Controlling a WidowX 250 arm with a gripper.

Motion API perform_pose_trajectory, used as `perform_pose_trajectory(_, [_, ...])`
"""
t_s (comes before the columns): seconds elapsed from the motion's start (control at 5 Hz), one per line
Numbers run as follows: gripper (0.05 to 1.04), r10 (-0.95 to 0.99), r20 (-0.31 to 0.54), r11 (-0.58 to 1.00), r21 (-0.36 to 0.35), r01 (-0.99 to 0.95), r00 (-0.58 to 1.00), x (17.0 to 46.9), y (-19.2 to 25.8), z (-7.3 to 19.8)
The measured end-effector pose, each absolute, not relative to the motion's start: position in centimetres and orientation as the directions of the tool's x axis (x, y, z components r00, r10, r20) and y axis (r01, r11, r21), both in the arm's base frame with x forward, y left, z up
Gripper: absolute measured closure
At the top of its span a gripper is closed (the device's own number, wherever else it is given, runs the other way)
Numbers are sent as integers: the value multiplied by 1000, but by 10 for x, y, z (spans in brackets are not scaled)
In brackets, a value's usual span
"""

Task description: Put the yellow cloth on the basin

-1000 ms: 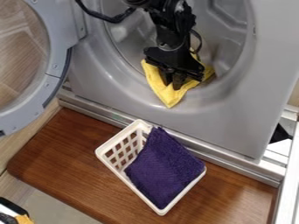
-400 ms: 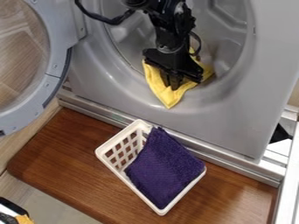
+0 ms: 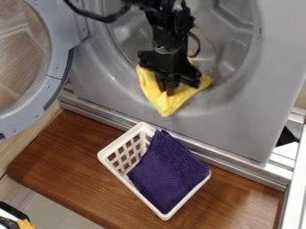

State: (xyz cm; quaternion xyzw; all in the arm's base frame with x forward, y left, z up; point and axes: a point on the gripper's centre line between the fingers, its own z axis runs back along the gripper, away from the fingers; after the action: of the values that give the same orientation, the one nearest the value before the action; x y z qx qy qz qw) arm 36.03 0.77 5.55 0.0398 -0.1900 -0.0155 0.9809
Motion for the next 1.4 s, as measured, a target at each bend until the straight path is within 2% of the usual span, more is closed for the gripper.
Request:
perform_pose_trajectory(0.4, [1030,-85,386,996,69,64,919,317,-12,83])
perform_pose_trajectory(0.6, [1030,-111,375,994,59,96,920,284,-22,80])
perform_pose_trajectory(0.8, [1030,-131,375,991,50,120,918,253,-30,71])
perform_pose_trajectory(1.0, [1030,-128,358,992,46,120,925,236,-32,53])
perform_pose_trajectory(1.4, [1030,-137,308,991,36,132,941,236,-32,15])
